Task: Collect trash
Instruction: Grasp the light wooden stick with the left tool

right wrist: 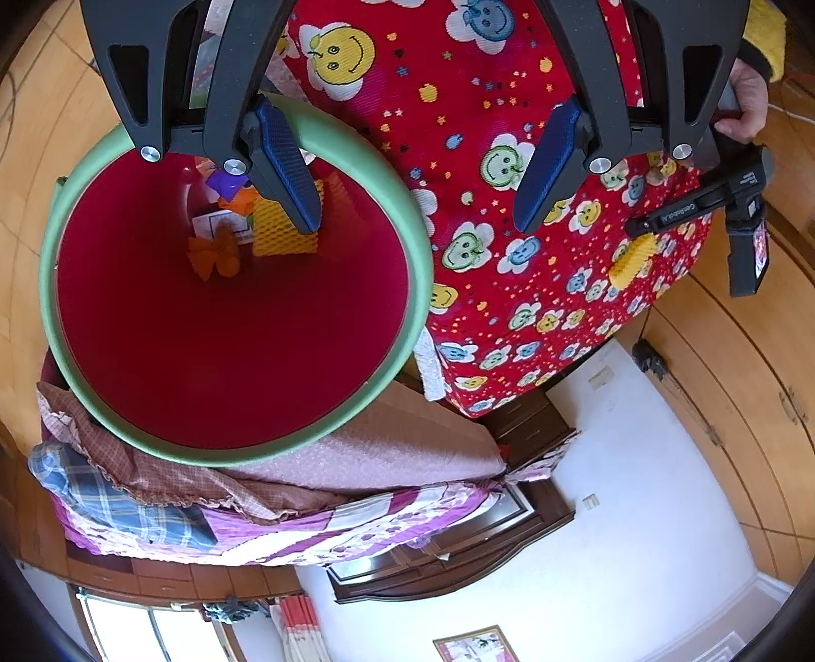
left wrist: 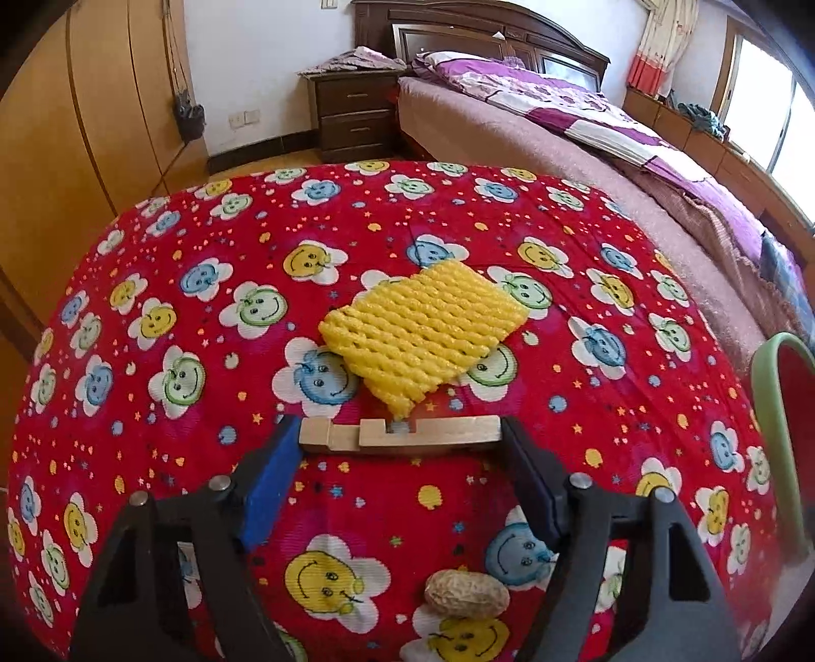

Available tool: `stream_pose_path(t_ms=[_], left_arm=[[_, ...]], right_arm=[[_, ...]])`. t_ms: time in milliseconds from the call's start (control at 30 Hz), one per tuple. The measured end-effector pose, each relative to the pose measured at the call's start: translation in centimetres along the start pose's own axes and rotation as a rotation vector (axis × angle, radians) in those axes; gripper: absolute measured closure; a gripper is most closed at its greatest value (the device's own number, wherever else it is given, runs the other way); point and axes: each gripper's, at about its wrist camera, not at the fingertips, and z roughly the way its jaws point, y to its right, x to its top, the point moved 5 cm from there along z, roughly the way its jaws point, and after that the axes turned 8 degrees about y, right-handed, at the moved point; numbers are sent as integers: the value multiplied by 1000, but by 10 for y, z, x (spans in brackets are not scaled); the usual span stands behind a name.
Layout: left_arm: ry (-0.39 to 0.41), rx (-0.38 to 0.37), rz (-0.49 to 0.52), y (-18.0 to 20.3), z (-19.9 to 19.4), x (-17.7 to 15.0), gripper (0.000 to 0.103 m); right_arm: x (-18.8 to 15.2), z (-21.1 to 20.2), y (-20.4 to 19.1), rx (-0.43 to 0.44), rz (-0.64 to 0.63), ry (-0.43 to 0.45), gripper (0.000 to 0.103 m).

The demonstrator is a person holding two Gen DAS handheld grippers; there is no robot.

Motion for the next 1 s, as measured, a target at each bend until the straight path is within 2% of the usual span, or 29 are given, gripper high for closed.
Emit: stream_pose_path(t_ms=[133, 300, 700, 800, 1000], left_arm=[[3, -22, -37, -11, -9, 0, 26], [34, -10, -61, -33, -28, 7, 26], [136, 112, -125, -126, -76, 27, 26], [145, 131, -163, -151, -80, 26, 26], [154, 137, -221, -178, -73, 18, 26]], right_arm=[[2, -6, -11, 15, -20, 11, 24], [5, -5, -33, 51, -54, 2, 24], [5, 14, -109, 154, -157, -37, 24], [1, 25, -131, 174, -180, -54, 24], [-8, 54, -171, 197, -221, -107, 24]])
